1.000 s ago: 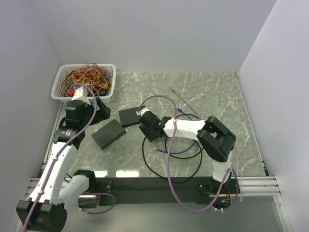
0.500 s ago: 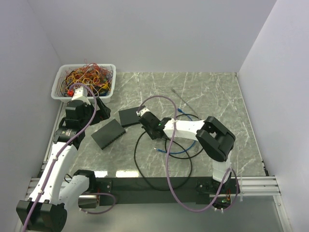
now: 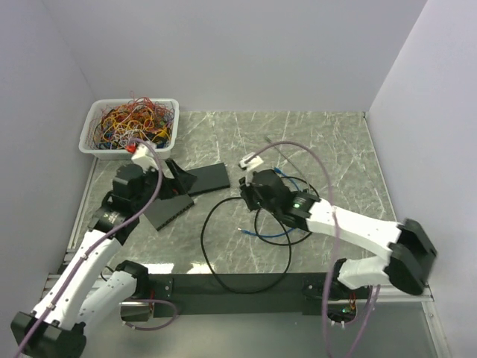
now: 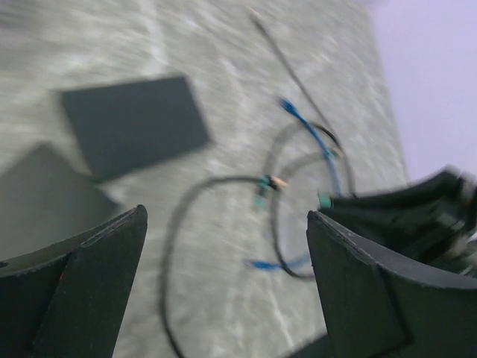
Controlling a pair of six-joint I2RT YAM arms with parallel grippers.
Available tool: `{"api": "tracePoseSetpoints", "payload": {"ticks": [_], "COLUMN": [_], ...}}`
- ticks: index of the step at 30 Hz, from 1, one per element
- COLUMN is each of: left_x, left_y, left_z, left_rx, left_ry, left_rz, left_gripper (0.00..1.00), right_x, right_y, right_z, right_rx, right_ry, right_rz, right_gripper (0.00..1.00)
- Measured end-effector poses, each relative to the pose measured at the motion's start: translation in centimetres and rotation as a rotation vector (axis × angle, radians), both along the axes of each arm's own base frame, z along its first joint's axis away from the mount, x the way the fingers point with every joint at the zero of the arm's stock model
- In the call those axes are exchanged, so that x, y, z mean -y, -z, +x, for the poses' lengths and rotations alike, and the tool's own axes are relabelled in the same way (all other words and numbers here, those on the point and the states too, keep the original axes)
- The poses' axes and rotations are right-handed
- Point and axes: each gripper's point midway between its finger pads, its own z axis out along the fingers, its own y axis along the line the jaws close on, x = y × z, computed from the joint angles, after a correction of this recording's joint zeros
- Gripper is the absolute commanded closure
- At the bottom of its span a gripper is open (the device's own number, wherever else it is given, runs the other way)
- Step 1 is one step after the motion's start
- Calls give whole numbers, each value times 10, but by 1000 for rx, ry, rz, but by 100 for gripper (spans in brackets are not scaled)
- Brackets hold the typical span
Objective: Insert the plug into the switch port
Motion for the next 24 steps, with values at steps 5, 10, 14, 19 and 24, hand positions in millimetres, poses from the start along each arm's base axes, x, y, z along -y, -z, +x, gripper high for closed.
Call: {"api": "tracePoseSetpoints", "payload": {"ticks": [5,10,14,19,24], "left_x": [56,101,133,158,165], "left_y": [-3,-7,-3,4,0], "left_z": [-22,-36,-47,-49,-49], "left_rx": [4,5,-4,-25,-13], "left_ry": [169,279,349,366,354], "left_rz": [-114,-186,-195,-179,-187], "left_gripper": [9,9,10,11,15], "right_x": [1,-2,-2,-1,5], "right_y": [-51,-75,-78,-81,-83], "right_z": [-14,-25,-31,-37,-41], "right_rx": [85,107,104,102,108], "right_ry": [-50,-95,-116,-134,-132], "right_rz": [172,265,291,312,327], "right_gripper": [100,100,100,100,100]}}
